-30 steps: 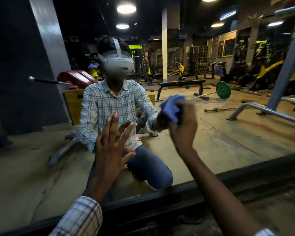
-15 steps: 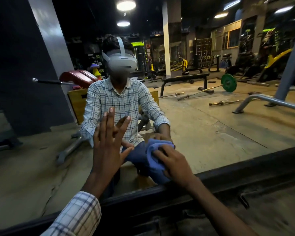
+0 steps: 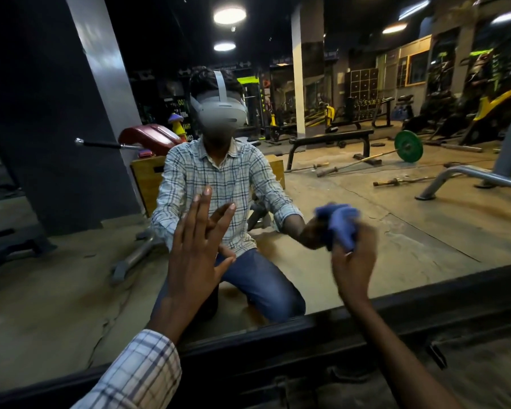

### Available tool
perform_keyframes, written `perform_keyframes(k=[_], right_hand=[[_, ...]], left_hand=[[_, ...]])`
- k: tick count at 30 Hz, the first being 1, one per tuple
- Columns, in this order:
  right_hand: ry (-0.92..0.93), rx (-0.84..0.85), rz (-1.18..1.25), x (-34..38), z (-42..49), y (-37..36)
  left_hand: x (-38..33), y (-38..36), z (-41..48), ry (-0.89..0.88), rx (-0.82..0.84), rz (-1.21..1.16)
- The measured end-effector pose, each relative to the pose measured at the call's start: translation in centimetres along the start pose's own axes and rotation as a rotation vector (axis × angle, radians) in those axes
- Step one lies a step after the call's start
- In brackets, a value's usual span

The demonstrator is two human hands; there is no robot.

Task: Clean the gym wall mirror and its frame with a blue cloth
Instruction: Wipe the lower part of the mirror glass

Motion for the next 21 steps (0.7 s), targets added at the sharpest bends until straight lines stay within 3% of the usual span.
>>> perform_keyframes(k=[2,3,4,7,8,10,13,15,16,19,20,21], right_hand=[[-0.370,-0.250,0.218,0.2,1.4,0.4],[-0.402,-0.250,0.249,1.7,1.2,-0.4],[-0.283,-0.160,0.185,3.7,0.8,-1.9],[0.412,0.386,-0.079,10.2,-3.1,-7.4],[0.570,0.488,-0.171,11.4,-3.0,-8.3],[0.593,0.395,-0.167,12.9,0.2,-8.6],[0.195,-0.047,0.110,14.1,4.9,-7.3],[0.105,-0.126,0.129,15.4,3.5,-8.9],[0.201,-0.003,0.092,16.8,1.6,-10.6],[0.748,0.578,-0.104,20.1,-4.1,-14.2],[0.874,0.641,-0.183,20.5,-4.1,-14.3],[0.880,0.615,-0.199,20.6,-3.1,-14.1]], left_hand=[[0.8,0.3,-0.5,-0.012,0.011,0.000],[1.3,0.5,-0.8,-0.010,0.016,0.005],[1.9,0.7,-1.0,0.003,0.024,0.008],[4.7,2.0,-1.7,0.066,0.013,0.017],[5.7,2.5,-2.1,0.085,0.006,0.025],[8.0,3.3,-2.9,0.119,-0.007,0.030],[10.6,4.1,-4.1,0.132,-0.018,0.022],[11.7,4.5,-4.7,0.152,-0.031,-0.003],[12.3,4.7,-5.1,0.175,-0.036,-0.019],[13.8,4.9,-6.1,0.200,-0.040,-0.020],[14.1,4.9,-6.3,0.189,-0.039,-0.011],[14.3,4.8,-6.5,0.179,-0.040,-0.009]])
Point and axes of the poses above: each hand's wrist, its own z-axis towards the middle knuckle, its own y-axis out of the back of the hand, x = y × z, the point moved 5 cm from there along z, towards the middle knuckle, and after that the axes turned 5 degrees about -y, right-handed, at the moved point
